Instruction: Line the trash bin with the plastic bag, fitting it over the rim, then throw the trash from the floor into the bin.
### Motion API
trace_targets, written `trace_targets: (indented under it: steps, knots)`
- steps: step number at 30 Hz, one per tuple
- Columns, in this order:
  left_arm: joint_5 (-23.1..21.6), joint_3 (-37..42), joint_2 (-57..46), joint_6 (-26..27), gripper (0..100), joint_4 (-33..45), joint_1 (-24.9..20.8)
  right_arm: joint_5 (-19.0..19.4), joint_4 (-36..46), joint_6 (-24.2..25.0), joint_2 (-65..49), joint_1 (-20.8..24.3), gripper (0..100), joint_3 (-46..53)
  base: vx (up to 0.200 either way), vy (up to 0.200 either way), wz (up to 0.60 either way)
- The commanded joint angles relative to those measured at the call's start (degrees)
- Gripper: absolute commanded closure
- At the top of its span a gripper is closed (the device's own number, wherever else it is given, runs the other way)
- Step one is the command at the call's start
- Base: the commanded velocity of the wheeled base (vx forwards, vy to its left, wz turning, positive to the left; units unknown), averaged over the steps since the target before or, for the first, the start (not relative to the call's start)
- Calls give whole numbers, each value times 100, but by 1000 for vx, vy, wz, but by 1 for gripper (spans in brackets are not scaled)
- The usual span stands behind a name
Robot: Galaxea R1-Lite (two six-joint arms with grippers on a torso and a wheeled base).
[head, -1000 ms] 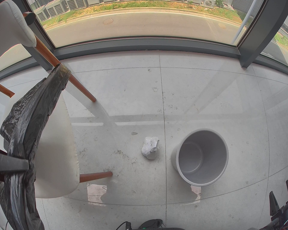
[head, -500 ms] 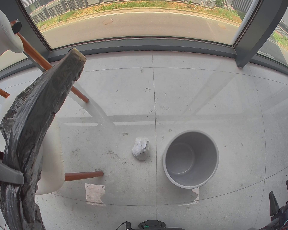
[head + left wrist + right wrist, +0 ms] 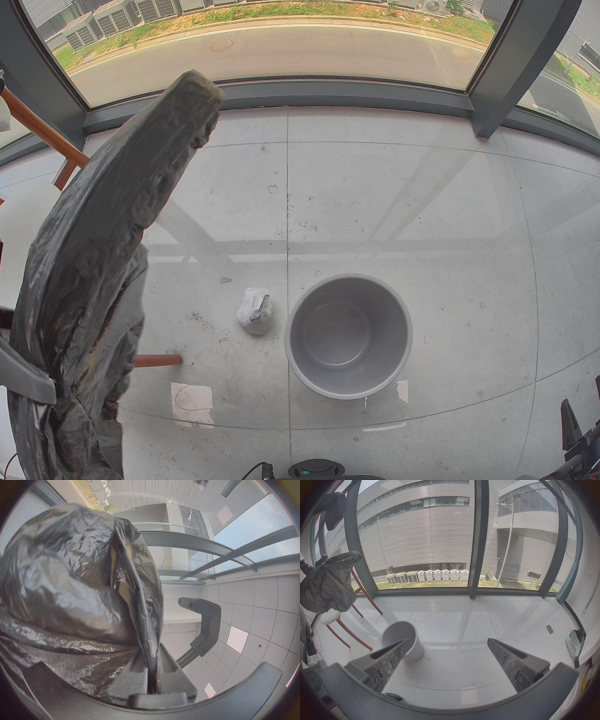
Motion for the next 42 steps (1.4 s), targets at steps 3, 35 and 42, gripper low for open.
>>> trace_targets:
  steps: [3,35,42]
  knots:
    - [12,-24,424,-17,100,-135,-391,0,0,-1,-31,5,0,92,0,-200,0]
    - [82,1110,2411,115,100,-2772,49,0,0,-1,-31,-4,0,92,0,-31,0]
    - [73,1391,2472,115,100,-2974,330,0,0,-1,-31,-4,0,92,0,0,0]
